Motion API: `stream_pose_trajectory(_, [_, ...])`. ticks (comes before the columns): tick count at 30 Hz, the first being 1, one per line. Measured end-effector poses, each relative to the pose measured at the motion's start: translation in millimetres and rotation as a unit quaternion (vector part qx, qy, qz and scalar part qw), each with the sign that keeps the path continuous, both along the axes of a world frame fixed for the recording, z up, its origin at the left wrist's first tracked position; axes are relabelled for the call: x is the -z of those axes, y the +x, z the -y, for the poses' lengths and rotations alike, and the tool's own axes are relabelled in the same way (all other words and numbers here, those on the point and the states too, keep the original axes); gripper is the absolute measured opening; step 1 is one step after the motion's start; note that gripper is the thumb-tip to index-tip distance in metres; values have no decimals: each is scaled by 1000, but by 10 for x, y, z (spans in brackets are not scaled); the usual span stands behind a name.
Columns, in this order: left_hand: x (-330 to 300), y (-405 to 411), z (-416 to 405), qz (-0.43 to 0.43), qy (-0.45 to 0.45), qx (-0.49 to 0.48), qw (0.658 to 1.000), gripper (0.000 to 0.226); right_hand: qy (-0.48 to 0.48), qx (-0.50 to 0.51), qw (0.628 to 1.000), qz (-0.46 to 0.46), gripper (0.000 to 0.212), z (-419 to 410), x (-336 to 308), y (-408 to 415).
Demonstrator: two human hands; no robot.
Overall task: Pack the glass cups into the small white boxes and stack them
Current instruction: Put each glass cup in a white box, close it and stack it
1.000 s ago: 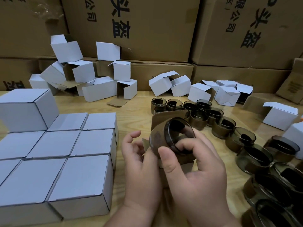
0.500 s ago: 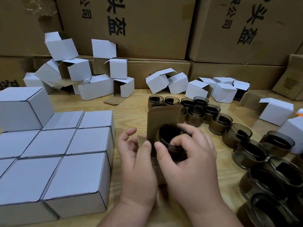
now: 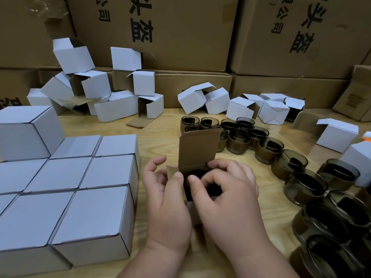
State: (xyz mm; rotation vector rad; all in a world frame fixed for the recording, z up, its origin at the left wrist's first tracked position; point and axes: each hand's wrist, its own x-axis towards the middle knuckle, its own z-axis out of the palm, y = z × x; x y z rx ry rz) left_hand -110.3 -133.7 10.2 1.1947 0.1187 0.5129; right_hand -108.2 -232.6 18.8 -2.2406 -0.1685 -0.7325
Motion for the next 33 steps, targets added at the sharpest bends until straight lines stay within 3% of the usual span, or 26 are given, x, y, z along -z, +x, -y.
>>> stream_pose_trajectory(6, [30, 15, 19, 24, -22, 31, 999, 39, 233, 13, 967, 102, 16, 63, -88, -15])
stream_pose_trajectory(10, [-5, 4, 10, 15, -26, 25, 999, 40, 449, 19, 893, 3, 24, 111, -71, 46])
stream_pose_trajectory(12, [22, 13, 3, 12, -22, 24, 999, 38, 513, -4, 857, -55, 35, 135, -68, 86])
stream_pose_trajectory(17, [33, 41, 0, -6, -75, 30, 997, 22, 514, -79, 844, -133, 34, 107, -64, 156])
stream_pose_trajectory(21, [36, 38, -5, -17, -42, 40, 998, 41, 502, -136, 836, -175, 46, 70, -45, 185])
stream_pose_trajectory(27, [15, 31, 4, -24, -41, 51, 998, 50, 508, -200, 812, -207, 50, 91, -9, 245])
stream_pose_trajectory(33, [-16, 19, 16, -19, 9, 57, 998, 50, 498, -214, 813, -214, 33, 146, 48, 306])
